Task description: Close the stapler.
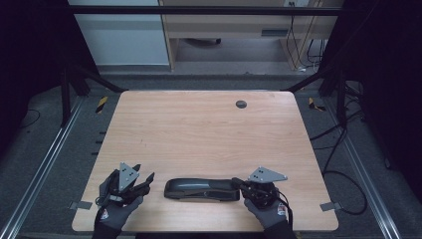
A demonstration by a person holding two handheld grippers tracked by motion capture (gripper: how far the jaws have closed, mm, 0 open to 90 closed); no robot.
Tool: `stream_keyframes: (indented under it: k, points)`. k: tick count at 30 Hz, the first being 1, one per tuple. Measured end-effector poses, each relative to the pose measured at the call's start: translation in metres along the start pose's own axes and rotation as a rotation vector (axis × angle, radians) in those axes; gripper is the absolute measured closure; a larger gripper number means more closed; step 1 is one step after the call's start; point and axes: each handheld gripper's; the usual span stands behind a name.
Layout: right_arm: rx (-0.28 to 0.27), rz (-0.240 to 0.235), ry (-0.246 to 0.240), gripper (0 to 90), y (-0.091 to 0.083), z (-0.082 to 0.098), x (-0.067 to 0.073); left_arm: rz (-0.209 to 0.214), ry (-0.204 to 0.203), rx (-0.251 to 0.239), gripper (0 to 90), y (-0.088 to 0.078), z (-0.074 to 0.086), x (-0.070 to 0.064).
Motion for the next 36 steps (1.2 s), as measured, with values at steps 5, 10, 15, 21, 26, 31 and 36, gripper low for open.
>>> stream_keyframes:
  k: [5,10,15,21,26,31,36]
  points:
    - [-0.005,-0.005,0.007,90.0,0.0008,0.0022,-0.0016,0.000,-0.006,0.004,43.1,0.0007,0.0008,0.0014]
    - [-0.007,-0.006,0.008,90.0,0.0008,0.0025,-0.0018,0.003,-0.005,0.012,42.9,0.0020,0.0014,0.0020]
    - [-0.009,-0.010,0.014,90.0,0.0003,0.0033,-0.0021,0.004,-0.011,0.016,42.9,0.0032,0.0022,0.0024]
    - [-0.010,-0.001,0.005,90.0,0.0004,0.0034,-0.0009,0.009,-0.012,0.022,42.8,0.0043,0.0030,0.0023]
    - [-0.021,0.008,0.006,90.0,0.0003,0.0049,0.0003,0.007,-0.013,0.024,42.8,0.0046,0.0032,0.0027]
    - [-0.022,0.011,0.026,90.0,0.0007,0.0082,0.0002,0.008,-0.011,0.025,42.8,0.0048,0.0032,0.0023]
    - [-0.016,0.001,0.014,90.0,0.0007,0.0055,-0.0010,0.007,-0.012,0.025,42.8,0.0050,0.0034,0.0028]
Point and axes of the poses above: each handheld gripper's, and its own axes: y roughly forward along the jaws, z roughly out of its underside, x roughly to its left, and after that the axes turned 4 degrees about -x, right-handed
